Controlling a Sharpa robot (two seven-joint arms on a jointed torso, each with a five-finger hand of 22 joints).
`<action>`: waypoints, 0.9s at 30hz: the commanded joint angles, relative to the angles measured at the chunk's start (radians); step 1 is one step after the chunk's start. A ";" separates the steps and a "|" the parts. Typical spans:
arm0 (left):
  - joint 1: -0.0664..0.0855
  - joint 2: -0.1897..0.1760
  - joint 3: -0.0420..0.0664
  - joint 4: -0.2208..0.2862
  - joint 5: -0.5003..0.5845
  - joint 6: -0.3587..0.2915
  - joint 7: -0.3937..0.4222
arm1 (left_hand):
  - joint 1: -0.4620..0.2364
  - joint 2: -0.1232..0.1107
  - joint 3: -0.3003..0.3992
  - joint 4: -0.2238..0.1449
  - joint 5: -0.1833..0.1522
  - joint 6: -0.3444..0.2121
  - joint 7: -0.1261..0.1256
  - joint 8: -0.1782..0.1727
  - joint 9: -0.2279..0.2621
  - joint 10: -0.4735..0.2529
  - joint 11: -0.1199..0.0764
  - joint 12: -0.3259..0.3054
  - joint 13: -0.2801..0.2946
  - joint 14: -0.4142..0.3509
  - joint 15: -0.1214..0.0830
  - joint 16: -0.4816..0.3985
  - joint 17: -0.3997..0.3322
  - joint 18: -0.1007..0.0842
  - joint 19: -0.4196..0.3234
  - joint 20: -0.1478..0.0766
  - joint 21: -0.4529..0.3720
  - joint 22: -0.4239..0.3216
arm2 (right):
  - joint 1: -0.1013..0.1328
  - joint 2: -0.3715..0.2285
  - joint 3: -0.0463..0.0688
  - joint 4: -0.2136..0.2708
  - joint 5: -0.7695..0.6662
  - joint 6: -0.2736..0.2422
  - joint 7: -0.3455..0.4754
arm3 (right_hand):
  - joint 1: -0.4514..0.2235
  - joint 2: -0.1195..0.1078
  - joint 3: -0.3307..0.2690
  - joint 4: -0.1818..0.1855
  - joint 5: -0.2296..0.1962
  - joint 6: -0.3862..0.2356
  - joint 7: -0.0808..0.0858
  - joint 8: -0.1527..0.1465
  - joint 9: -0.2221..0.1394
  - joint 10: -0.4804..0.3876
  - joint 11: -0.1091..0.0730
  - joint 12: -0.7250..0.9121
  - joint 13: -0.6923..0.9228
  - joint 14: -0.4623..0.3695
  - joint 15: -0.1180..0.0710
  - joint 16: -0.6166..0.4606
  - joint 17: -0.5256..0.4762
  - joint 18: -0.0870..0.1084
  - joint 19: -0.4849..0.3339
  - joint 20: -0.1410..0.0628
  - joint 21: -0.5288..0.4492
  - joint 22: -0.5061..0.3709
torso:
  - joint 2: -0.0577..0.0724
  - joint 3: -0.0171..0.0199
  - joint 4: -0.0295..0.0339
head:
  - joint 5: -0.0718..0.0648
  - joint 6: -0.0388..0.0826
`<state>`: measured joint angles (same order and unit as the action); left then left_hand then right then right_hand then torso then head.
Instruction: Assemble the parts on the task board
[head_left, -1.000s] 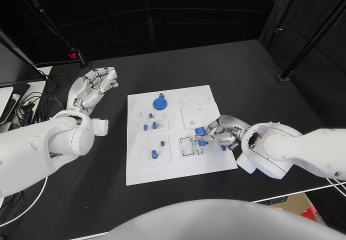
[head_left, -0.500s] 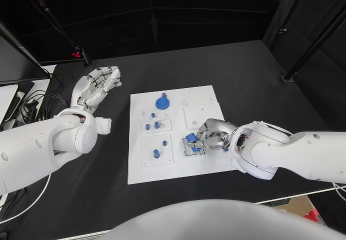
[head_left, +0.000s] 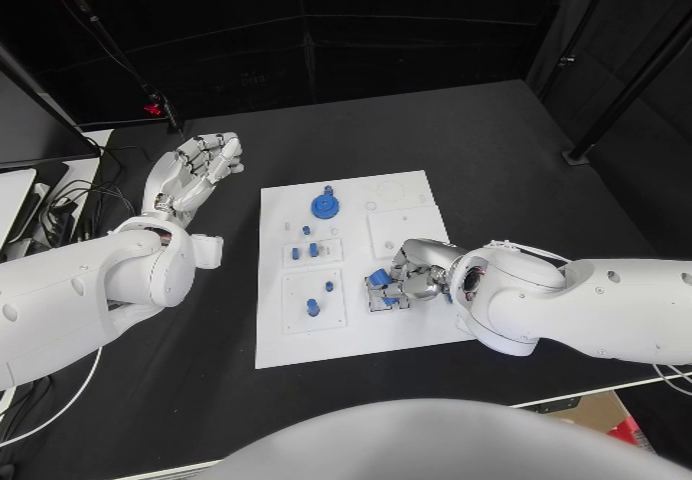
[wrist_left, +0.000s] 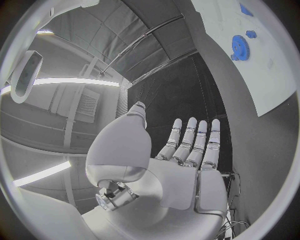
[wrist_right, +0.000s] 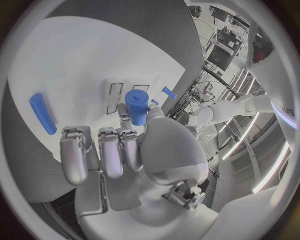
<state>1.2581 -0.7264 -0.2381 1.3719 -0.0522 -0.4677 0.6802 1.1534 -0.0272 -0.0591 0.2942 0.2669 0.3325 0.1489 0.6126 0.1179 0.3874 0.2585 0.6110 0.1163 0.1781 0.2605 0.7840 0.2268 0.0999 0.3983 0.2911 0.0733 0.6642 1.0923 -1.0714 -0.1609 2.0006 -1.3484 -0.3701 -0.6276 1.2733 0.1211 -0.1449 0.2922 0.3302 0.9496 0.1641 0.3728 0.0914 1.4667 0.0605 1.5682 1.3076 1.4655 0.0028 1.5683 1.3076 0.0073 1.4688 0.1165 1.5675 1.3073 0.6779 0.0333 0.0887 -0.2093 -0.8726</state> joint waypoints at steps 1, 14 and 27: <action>0.001 -0.001 0.001 0.001 0.000 0.009 0.111 | -0.001 0.008 0.006 0.000 0.006 -0.007 0.147 0.002 -0.002 -0.007 0.001 0.003 -0.001 -0.009 0.001 0.004 -0.001 -0.015 -0.002 0.000 -0.006 0.000 | 0.001 0.009 0.000 0.000 -0.030 0.031 -0.017 | -0.009 0.007 -0.010 0.001 -0.006 0.058 -0.049 -0.008 0.001 0.104 -0.010 0.003 0.263 0.105 -0.006 0.002 0.263 -0.007 0.102 -0.008 0.003 0.263 | 0.000 -0.0003 0.0001 | -0.002 0.000; 0.001 -0.001 0.001 0.002 0.000 0.011 0.110 | -0.001 0.008 0.006 0.000 0.006 -0.007 0.147 0.002 -0.002 -0.007 0.001 0.003 -0.001 -0.009 0.001 0.004 -0.001 -0.015 -0.002 0.000 -0.006 0.000 | 0.000 0.022 0.000 -0.002 -0.032 0.046 -0.019 | -0.043 0.014 -0.041 0.001 -0.026 0.071 -0.050 -0.027 0.003 0.104 -0.011 0.003 0.263 0.105 -0.008 0.002 0.263 -0.007 0.102 -0.010 0.003 0.263 | -0.001 -0.0005 0.0003 | -0.002 0.000; 0.001 -0.001 0.001 0.001 0.000 0.012 0.108 | 0.000 0.010 0.005 -0.001 0.007 -0.008 0.147 0.004 -0.003 -0.008 0.001 0.005 -0.002 -0.010 0.001 0.006 -0.004 -0.016 -0.003 0.000 -0.006 -0.001 | 0.000 0.022 0.000 -0.001 -0.032 0.034 -0.012 | -0.085 0.013 -0.083 0.001 -0.076 0.082 -0.050 -0.044 0.008 0.104 -0.011 0.003 0.263 0.105 -0.009 0.002 0.263 -0.007 0.102 -0.012 0.003 0.263 | 0.000 -0.0007 0.0005 | -0.004 0.000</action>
<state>1.2578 -0.7273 -0.2381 1.3720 -0.0522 -0.4650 0.6802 1.1534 -0.0272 -0.0591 0.2942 0.2669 0.3325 0.1489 0.6126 0.1161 0.3874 0.2585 0.6110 0.1149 0.1744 0.2641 0.7839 0.2241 0.0999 0.3983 0.2911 0.0733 0.6643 1.0919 -1.0501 -0.1608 1.9959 -1.3748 -0.3383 -0.6484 1.1967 0.1346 -0.2244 0.2929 0.2585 1.0301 0.1062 0.3327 0.1008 1.4648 0.0514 1.5682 1.3076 1.4668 0.0015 1.5683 1.3074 0.0073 1.4651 0.1129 1.5675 1.3073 0.6773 0.0328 0.0895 -0.2124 -0.8726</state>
